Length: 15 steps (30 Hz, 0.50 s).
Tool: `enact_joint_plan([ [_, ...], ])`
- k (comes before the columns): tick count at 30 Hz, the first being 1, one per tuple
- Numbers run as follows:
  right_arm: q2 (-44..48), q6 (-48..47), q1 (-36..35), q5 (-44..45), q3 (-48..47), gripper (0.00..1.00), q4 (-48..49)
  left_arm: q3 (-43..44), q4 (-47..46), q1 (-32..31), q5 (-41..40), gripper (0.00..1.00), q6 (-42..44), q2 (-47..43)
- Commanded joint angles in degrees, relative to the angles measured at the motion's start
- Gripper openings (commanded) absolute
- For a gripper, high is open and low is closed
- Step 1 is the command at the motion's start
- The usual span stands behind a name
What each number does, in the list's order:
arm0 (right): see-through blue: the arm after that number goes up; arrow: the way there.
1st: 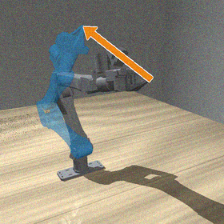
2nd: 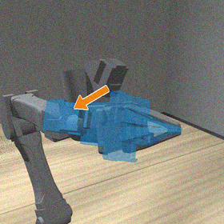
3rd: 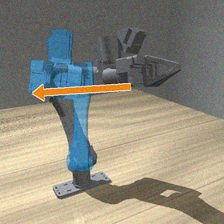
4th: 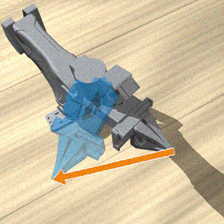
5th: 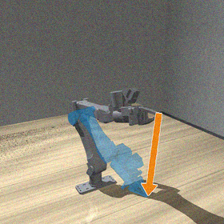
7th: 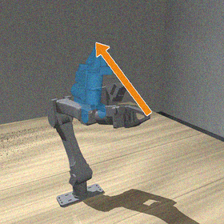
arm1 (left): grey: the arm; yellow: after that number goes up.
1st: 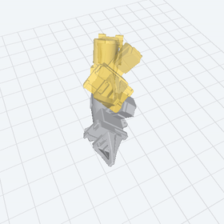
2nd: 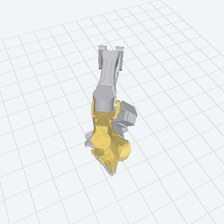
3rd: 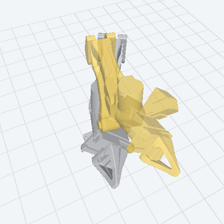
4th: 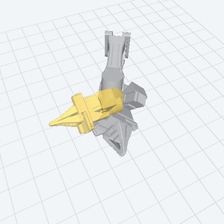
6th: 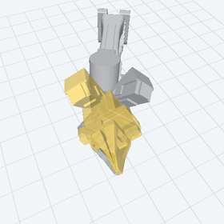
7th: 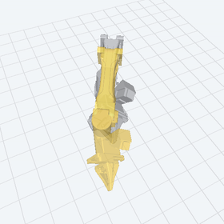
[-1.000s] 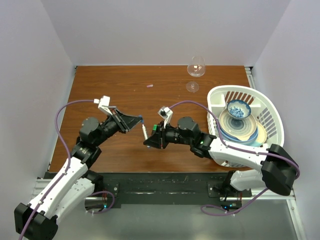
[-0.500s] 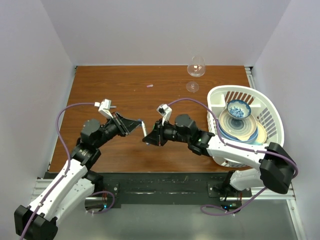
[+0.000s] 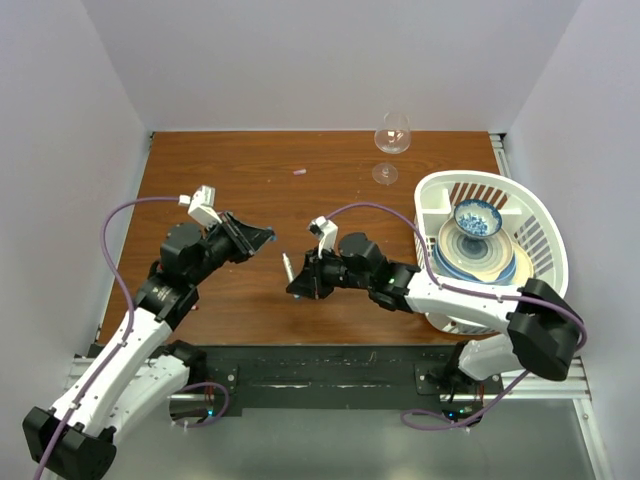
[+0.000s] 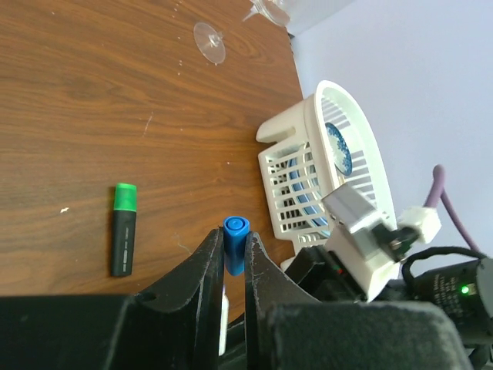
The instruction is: Insert the pens into the pen caps
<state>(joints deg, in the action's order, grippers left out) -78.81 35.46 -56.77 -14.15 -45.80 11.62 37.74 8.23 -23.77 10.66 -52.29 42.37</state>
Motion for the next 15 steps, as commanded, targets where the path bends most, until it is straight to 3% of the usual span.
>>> enact_joint_plan([
  [1,-0.82,0.13,-0.88,1.41,-3.07,0.0,0.07,3.48,3.37,-0.22,-3.36,0.0,1.93,-0.36],
  [15,-3.37,0.31,-1.67,0.97,-6.23,0.0,0.34,1.29,3.55,-0.22,-2.22,0.0,2.63,-1.06],
])
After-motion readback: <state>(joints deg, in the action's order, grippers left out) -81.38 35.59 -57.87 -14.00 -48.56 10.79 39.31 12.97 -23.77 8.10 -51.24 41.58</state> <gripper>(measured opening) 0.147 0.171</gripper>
